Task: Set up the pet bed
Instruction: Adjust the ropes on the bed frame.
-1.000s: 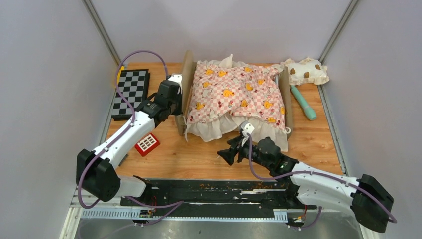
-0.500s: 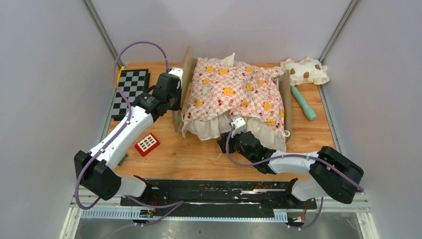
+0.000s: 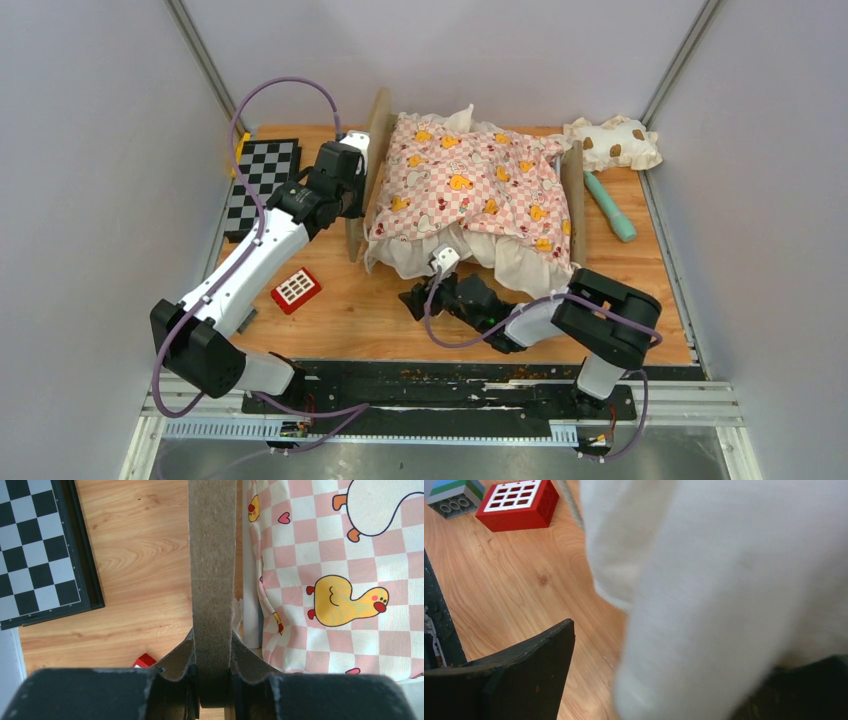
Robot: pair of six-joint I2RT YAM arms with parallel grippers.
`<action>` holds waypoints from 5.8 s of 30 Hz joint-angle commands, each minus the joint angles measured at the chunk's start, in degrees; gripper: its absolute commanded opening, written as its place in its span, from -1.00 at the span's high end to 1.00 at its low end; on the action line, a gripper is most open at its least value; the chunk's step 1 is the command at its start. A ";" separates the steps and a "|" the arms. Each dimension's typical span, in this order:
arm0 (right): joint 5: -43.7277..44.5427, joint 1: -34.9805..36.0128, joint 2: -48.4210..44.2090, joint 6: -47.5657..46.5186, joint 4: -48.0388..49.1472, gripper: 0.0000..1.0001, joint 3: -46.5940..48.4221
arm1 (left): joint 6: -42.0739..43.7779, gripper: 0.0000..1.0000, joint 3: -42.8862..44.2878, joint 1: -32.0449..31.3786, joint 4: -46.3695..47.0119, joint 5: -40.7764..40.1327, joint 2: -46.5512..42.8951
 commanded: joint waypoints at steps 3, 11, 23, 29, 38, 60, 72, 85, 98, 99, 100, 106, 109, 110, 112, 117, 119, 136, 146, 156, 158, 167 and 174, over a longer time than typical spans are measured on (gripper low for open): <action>3.02 4.44 11.94 -4.56 19.61 -0.54 6.65 | 0.32 1.00 7.11 -0.58 7.08 1.15 -2.29; 9.01 7.66 30.35 -13.62 38.36 -0.81 13.53 | 0.50 1.00 7.68 -0.58 6.37 1.39 -2.59; 20.38 7.41 40.39 -20.62 37.35 -0.83 25.84 | -0.47 1.00 7.61 -0.56 5.24 2.50 -3.45; 23.25 5.35 43.33 -20.31 34.72 -0.83 30.72 | -0.56 1.00 7.66 -0.56 5.03 2.65 -3.88; 23.80 4.98 46.10 -16.12 28.72 -0.79 35.74 | -0.81 1.00 7.02 -0.53 4.88 2.85 -4.63; 28.60 5.21 44.94 -10.05 26.97 1.00 35.46 | -1.50 1.00 4.35 -0.58 5.80 2.87 -5.64; 23.55 9.15 33.22 -8.71 32.81 1.00 17.52 | -1.76 1.00 -1.64 -0.57 8.39 1.92 -6.97; 15.21 12.16 19.99 -5.53 15.66 1.00 11.16 | -4.87 1.00 -14.07 -0.55 14.88 0.38 -12.16; -2.45 12.36 7.46 -7.67 -7.08 1.00 10.04 | -7.20 1.00 -18.89 -0.56 18.74 -1.38 -13.04; -4.34 12.34 6.69 -8.38 -10.93 1.00 10.83 | -7.19 1.00 -18.93 -0.52 18.80 -1.52 -12.98; -5.70 12.32 6.13 -8.86 -14.07 1.00 11.71 | -7.30 1.00 -18.92 -0.55 18.84 -1.73 -12.98; -6.63 12.44 5.38 -9.13 -28.44 1.00 15.70 | -7.58 1.00 -19.55 -0.54 19.18 -1.83 -12.78; -5.41 12.45 5.12 -9.14 -30.64 0.57 15.90 | -7.45 1.00 -19.71 -0.56 19.34 -1.81 -12.62; -4.93 12.41 4.66 -9.19 -31.46 0.32 15.86 | -7.50 1.00 -19.63 -0.55 19.19 -1.92 -12.53; -3.56 12.45 2.85 -8.50 -33.12 -0.08 15.25 | -7.50 1.00 -19.85 -0.53 19.14 -2.07 -12.47; 5.50 12.29 -5.70 -1.97 -41.35 -0.27 13.50 | -7.59 1.00 -20.22 -0.51 19.23 -2.45 -12.31; 11.37 12.00 -8.77 3.29 -49.60 -0.13 14.83 | -7.57 1.00 -20.26 -0.49 19.01 -2.74 -12.17; 33.63 -5.26 -41.90 32.59 -74.49 0.48 0.45 | -9.37 1.00 -21.98 -0.49 17.44 -7.83 -13.98; 20.78 -26.91 -39.10 19.29 -60.35 0.44 2.32 | -8.79 0.96 -23.13 -0.49 17.65 -3.95 -13.43; 7.80 -35.63 -28.21 5.54 -49.71 0.28 11.62 | -6.91 0.18 -21.75 -0.49 16.82 -3.14 -12.07; 1.54 -35.16 -30.02 4.91 -50.81 0.20 12.13 | -6.59 0.07 -20.86 -0.49 16.32 -3.29 -11.01; 14.01 -14.38 -45.18 7.31 -56.49 -0.14 7.42 | -6.36 -0.33 -19.06 -0.49 16.21 -3.35 -9.91; 18.41 4.11 -45.47 6.74 -52.25 -0.14 5.84 | -4.88 -0.38 -16.25 -0.49 13.08 -3.61 -10.62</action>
